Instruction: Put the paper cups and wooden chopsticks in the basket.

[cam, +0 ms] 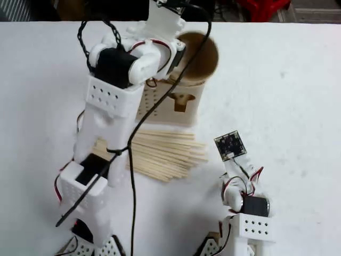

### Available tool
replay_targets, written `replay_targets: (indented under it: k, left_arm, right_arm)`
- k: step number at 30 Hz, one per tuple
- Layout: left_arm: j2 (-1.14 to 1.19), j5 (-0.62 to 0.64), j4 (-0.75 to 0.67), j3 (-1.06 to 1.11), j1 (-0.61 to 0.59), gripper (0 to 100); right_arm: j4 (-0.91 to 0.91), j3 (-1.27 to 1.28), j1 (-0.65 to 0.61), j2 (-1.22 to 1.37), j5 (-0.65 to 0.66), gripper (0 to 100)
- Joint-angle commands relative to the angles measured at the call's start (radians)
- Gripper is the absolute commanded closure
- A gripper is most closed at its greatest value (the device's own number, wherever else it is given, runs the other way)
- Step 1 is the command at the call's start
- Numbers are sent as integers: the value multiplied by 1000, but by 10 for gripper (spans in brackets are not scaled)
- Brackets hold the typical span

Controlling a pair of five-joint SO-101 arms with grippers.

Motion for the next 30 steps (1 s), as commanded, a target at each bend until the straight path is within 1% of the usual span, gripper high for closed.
replay_targets:
  k: [1, 5, 10, 18, 25, 30]
  left_arm:
    - [-5, 20, -83, -6, -10, 909]
    - [-1, 18, -161, -3, -39, 909]
    - [81, 18, -160, 6, -41, 909]
    - [255, 18, -37, 2, -33, 910]
    - [354, 17, -12, -11, -31, 910]
    - [311, 17, 6, -163, -31, 910]
  right_arm:
    - [-19, -6, -8, -7, 0, 978]
    - [-19, -6, -8, -7, 0, 978]
    - [-19, -6, -8, -7, 0, 978]
    - [-19, -6, -8, -7, 0, 978]
    - [-19, -6, -8, -7, 0, 978]
    - [-19, -6, -8, -7, 0, 978]
